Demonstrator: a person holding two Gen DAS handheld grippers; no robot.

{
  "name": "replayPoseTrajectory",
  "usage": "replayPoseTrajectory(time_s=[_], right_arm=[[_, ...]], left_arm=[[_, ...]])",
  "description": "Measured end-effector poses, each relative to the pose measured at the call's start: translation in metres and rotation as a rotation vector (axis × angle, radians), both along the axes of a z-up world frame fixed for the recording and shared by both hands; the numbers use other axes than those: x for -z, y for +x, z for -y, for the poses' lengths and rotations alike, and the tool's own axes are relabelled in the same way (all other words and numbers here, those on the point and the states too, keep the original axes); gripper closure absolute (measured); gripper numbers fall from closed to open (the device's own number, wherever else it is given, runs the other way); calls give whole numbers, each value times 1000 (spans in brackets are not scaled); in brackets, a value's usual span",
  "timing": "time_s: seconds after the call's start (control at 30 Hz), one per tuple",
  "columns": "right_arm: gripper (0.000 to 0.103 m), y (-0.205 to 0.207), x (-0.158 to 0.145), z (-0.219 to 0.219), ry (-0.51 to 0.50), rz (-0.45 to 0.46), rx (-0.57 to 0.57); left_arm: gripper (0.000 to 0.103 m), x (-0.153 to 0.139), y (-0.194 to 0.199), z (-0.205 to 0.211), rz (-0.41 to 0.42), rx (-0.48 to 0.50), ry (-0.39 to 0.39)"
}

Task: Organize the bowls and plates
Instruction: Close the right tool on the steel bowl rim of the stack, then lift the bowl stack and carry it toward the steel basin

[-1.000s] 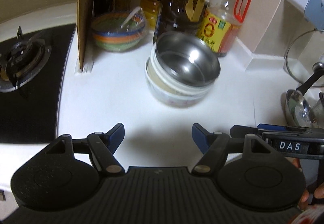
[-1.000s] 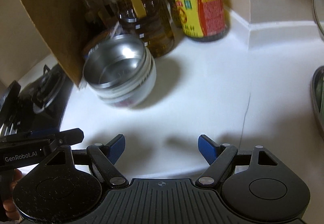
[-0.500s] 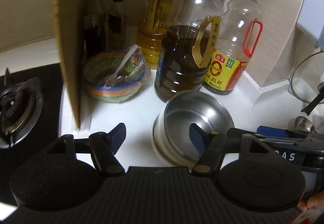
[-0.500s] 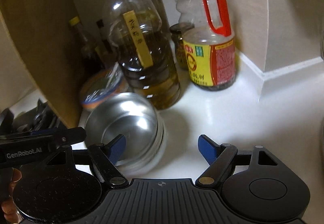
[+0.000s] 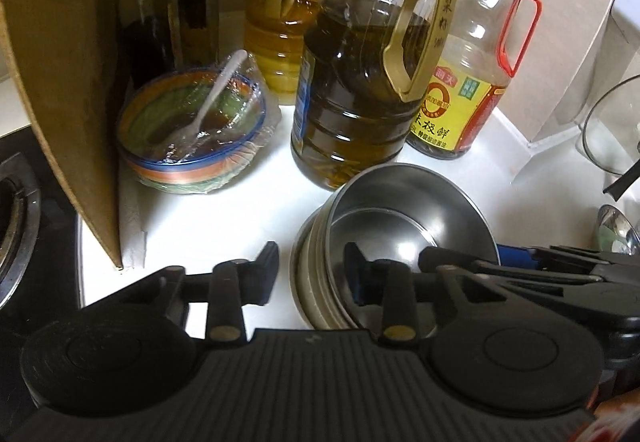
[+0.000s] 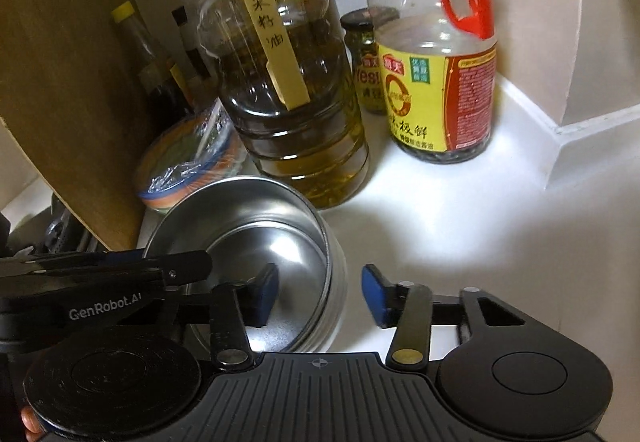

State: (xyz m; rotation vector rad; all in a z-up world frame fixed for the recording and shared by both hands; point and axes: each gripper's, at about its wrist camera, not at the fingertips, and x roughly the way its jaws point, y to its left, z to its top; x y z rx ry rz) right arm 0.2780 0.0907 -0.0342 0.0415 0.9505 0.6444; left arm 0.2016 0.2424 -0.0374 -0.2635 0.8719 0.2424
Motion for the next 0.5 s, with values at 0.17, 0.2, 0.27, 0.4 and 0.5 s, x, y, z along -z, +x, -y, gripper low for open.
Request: replayPoseTrajectory(time_s=[0.17, 0.2, 0.27, 0.4, 0.5], right_arm=[[76, 2, 3, -4, -33, 7, 6], [81, 3, 4, -4, -38, 9, 10], [84, 4, 5, -3, -42, 9, 12], [85, 5, 5, -1, -54, 20, 18], [86, 7, 5, 4, -56, 15, 31]], left_arm=[[80, 5, 3, 1, -8, 14, 8], [80, 6, 3, 1, -9, 15, 9], [81, 7, 3, 2, -8, 18, 18], [80, 7, 4, 7, -6, 31, 21], [80, 7, 7, 13, -4, 46, 15]])
